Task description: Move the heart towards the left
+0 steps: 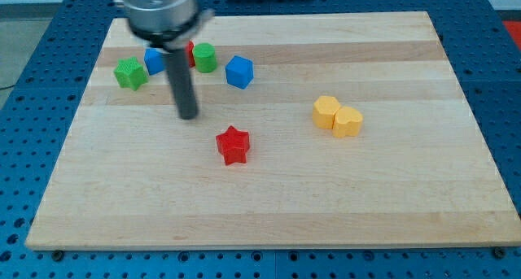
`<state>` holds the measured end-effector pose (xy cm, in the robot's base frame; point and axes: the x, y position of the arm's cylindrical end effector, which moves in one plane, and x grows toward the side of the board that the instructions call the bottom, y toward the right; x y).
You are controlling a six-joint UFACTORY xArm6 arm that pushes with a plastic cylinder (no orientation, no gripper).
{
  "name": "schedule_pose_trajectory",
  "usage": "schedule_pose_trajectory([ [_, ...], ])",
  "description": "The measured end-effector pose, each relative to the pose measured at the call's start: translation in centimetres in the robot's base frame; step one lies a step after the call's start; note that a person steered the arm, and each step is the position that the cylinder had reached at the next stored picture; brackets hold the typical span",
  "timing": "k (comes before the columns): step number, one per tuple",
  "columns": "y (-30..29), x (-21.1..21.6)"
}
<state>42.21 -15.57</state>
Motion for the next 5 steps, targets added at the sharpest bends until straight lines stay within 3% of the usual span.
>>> schedule_pose_trajectory([
  [2,-13.9,-4.5],
  [4,-12.4,-9.7],
  [5,-12.7,-10.0],
])
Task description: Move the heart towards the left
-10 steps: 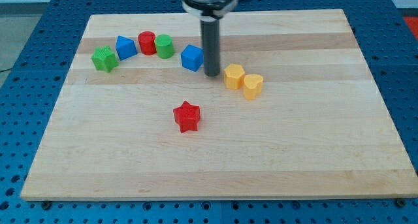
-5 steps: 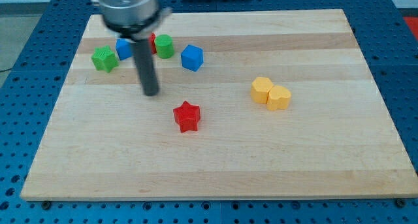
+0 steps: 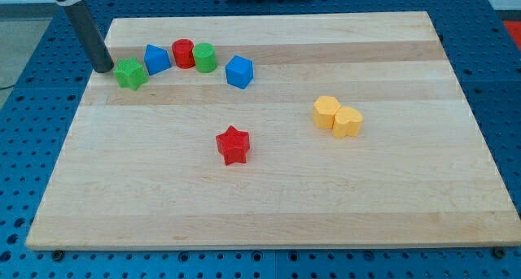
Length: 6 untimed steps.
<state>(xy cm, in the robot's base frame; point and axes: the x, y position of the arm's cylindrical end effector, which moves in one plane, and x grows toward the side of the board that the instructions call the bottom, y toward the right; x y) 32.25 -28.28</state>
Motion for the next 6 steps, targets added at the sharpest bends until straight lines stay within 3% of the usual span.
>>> schedule_pose_trajectory([
  [3,0.1,-0.2],
  [4,2.8,-2.3],
  [6,9.2,-2.1],
])
